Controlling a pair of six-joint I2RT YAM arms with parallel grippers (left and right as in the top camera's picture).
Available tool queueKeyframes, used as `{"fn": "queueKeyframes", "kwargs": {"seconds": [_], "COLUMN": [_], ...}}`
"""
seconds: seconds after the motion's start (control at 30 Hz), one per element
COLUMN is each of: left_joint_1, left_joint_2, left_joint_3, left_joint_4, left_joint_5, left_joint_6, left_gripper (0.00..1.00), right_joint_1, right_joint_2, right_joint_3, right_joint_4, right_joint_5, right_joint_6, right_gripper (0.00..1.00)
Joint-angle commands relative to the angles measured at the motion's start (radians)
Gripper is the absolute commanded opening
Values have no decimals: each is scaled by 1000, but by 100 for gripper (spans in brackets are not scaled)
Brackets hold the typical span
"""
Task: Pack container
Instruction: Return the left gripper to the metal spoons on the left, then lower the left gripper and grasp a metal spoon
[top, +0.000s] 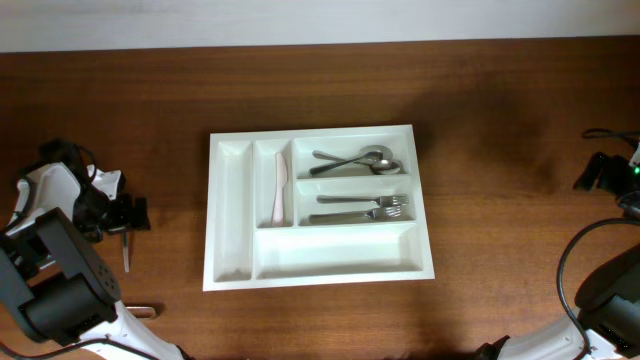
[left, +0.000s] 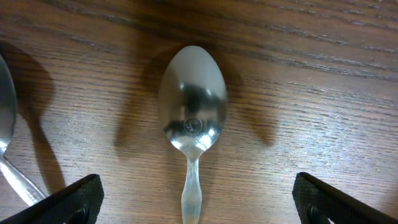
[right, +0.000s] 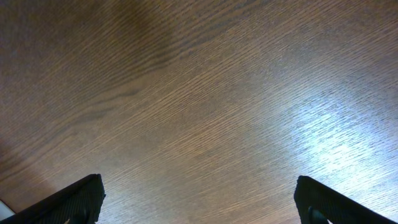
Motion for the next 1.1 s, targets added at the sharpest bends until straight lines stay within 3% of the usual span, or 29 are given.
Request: {"fn": "queueKeyframes", "kwargs": {"seconds": [0.0, 1.07], "left_joint_1": [1, 1], "left_joint_2": [-4, -4], "left_joint_3": [-28, -88], "left_joint_4": [11, 56], "left_joint_5": [-3, -18], "left_joint_6": [-10, -37], "left_gripper": [99, 100], "right_joint_1": [-3, -3], "right_joint_2": [3, 3], "right_joint_3": [-2, -2], "right_joint_4": [1, 1], "right_joint_5": [2, 2], "right_joint_6": [8, 8], "right_gripper": [99, 99]}}
